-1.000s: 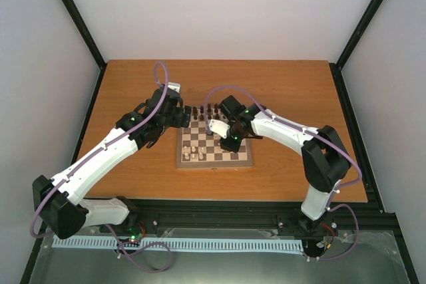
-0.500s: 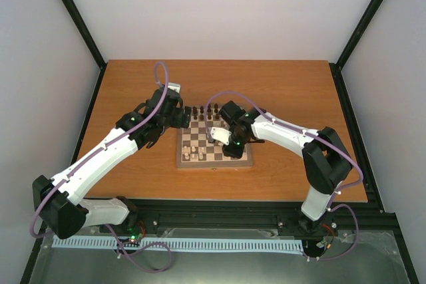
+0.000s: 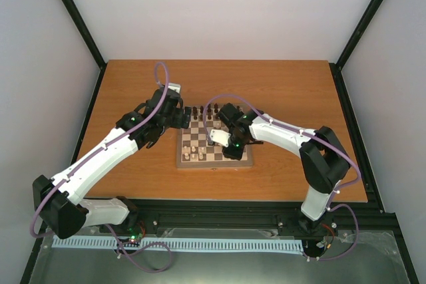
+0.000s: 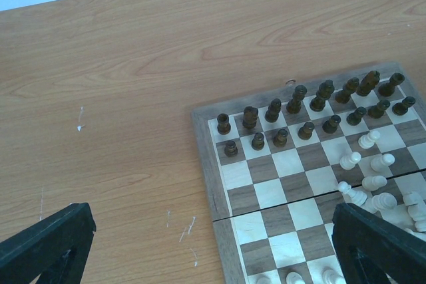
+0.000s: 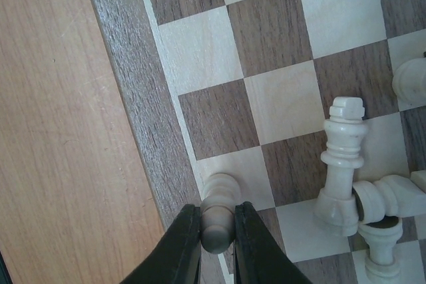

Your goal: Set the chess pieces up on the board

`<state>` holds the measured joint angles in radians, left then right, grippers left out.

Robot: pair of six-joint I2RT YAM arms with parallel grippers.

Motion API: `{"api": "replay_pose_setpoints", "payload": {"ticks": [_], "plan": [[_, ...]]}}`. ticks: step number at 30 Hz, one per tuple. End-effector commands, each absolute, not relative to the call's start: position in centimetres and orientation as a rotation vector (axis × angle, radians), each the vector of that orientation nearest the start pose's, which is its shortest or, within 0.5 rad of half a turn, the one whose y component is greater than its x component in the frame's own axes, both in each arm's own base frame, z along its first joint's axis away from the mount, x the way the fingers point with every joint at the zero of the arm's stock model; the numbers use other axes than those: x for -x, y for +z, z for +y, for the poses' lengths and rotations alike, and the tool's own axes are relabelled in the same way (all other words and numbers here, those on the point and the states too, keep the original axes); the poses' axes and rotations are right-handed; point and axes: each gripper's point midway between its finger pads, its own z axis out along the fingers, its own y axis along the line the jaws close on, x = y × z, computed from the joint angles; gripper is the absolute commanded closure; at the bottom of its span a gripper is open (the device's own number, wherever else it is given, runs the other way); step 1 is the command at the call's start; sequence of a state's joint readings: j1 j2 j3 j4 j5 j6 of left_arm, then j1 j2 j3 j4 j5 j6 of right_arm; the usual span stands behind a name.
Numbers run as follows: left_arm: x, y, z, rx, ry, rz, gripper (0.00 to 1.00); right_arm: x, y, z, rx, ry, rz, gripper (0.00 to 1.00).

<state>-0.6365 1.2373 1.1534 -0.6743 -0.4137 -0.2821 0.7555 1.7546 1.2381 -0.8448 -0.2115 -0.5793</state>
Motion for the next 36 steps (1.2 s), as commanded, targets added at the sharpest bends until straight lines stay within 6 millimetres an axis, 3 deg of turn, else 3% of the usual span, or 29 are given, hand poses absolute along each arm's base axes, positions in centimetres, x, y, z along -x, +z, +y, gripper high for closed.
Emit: {"api": "replay_pose_setpoints", "payload": {"ticks": [1, 11, 16, 21, 27, 36], "plan": [[-32.7, 25.7, -15.7, -0.214, -0.021, 2.222, 0.00, -23.7, 5.9, 27.5, 1.866, 0.310, 2.284, 0.93], [-32.6, 25.5, -15.8, -0.219, -0.023, 2.228, 0.00, -23.5, 5.7, 27.9, 1.864, 0.349, 2.288, 0.92], [-32.7, 25.5, -15.8, -0.221, -0.025, 2.231, 0.00, -23.9, 6.7, 28.0, 1.837, 0.338, 2.267, 0.75], [-32.6, 25.5, -15.8, -0.222, -0.027, 2.231, 0.00, -25.1, 9.5, 27.2, 1.744, 0.393, 2.254, 0.65], [-32.6, 25.5, -16.0, -0.226, -0.039, 2.232, 0.00, -27.5, 11.4, 24.6, 1.610, 0.410, 2.266, 0.64], [-32.6, 25.5, -16.0, -0.227, -0.038, 2.233, 0.00, -28.9, 9.4, 23.9, 1.574, 0.372, 2.299, 0.73]]}}
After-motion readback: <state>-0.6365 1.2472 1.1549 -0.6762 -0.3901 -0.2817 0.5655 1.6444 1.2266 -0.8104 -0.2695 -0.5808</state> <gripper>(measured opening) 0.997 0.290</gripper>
